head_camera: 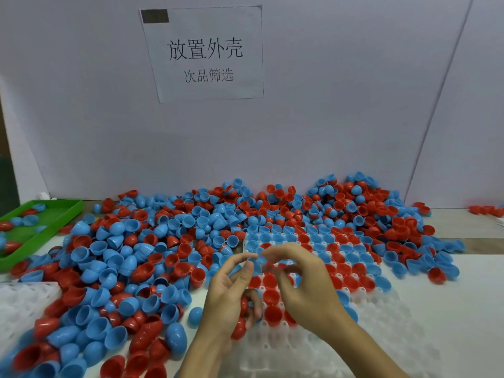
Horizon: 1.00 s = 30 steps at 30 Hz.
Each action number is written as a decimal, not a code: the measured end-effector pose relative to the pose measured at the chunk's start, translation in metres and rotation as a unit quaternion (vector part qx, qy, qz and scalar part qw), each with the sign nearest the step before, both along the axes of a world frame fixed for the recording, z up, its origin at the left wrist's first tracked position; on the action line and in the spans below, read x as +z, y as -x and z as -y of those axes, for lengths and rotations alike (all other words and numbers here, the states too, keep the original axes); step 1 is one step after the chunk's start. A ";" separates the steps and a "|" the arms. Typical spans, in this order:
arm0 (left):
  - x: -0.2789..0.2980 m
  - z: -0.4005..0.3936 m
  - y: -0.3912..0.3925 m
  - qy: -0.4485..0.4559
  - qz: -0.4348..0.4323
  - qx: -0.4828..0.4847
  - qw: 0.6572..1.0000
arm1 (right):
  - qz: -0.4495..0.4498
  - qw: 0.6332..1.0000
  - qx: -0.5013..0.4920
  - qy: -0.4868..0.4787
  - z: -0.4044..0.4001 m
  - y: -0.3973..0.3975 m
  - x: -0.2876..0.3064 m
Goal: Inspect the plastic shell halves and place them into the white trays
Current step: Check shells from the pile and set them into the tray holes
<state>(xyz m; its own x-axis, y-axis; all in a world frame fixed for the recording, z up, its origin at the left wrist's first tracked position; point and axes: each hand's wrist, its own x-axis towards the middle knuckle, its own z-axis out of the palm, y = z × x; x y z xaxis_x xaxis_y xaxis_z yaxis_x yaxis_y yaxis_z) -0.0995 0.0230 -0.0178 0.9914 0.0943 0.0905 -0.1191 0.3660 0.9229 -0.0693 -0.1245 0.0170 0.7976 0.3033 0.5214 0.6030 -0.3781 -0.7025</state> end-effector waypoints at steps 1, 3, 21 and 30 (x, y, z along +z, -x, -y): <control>0.000 0.000 0.000 -0.004 0.006 -0.005 1.000 | 0.001 1.000 -0.022 -0.016 0.001 0.000 0.001; 0.000 0.001 0.001 -0.028 0.017 -0.024 0.999 | -0.015 0.999 -0.033 0.000 0.004 -0.002 0.004; -0.002 0.008 -0.005 0.068 -0.010 0.086 0.994 | -0.128 0.908 -0.136 0.375 0.118 -0.030 0.028; 0.021 0.041 -0.006 0.024 -0.099 0.052 0.993 | -0.155 0.862 -0.119 0.468 0.129 -0.028 -0.006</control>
